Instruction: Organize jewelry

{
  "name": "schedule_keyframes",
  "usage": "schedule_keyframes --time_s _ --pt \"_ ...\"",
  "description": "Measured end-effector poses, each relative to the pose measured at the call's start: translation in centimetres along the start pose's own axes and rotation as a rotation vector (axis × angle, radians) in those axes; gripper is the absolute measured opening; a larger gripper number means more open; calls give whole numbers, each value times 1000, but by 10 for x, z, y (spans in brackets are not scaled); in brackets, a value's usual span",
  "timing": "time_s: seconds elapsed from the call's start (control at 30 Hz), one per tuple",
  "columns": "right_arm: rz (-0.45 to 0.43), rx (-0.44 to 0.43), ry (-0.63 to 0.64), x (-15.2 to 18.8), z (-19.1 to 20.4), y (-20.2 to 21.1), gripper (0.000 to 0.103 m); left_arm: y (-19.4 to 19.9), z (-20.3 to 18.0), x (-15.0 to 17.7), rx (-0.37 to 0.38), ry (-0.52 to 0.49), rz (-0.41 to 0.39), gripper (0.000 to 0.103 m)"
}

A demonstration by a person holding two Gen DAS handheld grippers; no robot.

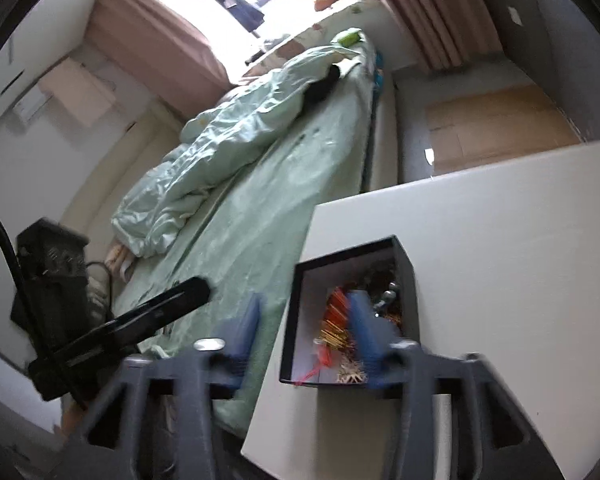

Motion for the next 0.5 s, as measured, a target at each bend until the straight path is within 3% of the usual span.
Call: schedule_keyframes --time_s 0.17,0.3,0.5 --pt "-71 14 -35 1 -11 29 51 10 -11 5 12 -38 7 84" --pt "-105 46 -51 9 -12 53 69 19 -22 11 24 -63 9 89" --pt "-140 70 -38 26 2 81 81 42 -44 15 41 -96 -22 100"
Point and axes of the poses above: each gripper's, at about its wrist camera, not at the fingertips, and y roughly against the way its jaws point, z to its left, x to its underside, the point moved 5 cm from there along -y, roughly the way its jaws point, and after that the axes turned 3 degrees about -y, right-handed, at the moved point
